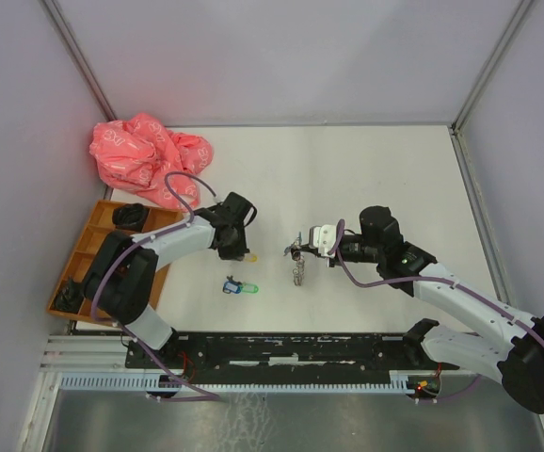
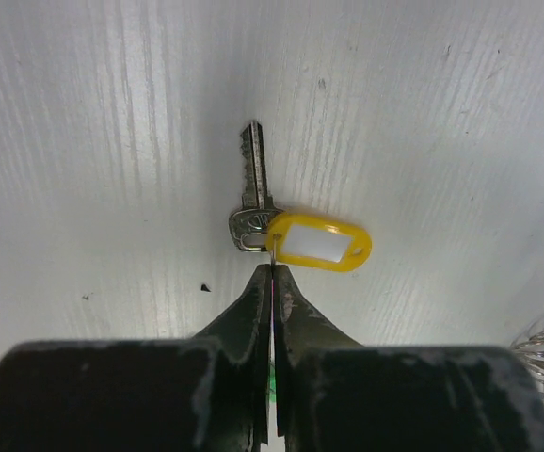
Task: Put the keys on the keyring
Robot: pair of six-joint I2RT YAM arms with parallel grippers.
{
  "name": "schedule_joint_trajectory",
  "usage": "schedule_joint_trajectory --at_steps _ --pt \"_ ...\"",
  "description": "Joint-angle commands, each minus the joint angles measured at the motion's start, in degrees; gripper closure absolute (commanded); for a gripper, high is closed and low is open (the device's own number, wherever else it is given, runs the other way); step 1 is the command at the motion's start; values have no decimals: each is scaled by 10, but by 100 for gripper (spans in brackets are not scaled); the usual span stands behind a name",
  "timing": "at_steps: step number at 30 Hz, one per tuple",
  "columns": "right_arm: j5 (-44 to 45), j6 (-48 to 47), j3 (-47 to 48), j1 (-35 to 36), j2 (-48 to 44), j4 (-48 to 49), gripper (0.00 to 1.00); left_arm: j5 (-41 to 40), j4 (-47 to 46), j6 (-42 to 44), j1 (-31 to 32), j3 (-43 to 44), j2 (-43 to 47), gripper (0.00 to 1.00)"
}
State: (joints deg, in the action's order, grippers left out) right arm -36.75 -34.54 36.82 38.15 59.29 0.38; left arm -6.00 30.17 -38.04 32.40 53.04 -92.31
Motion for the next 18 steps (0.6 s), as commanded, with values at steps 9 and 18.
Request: schedule_joint_trajectory --at_steps 9,18 --pt "-2 4 9 4 -15 34 99 -36 -271 229 39 -107 179 97" --pt "4 10 15 8 -15 34 99 77 -674 358 38 -298 284 97"
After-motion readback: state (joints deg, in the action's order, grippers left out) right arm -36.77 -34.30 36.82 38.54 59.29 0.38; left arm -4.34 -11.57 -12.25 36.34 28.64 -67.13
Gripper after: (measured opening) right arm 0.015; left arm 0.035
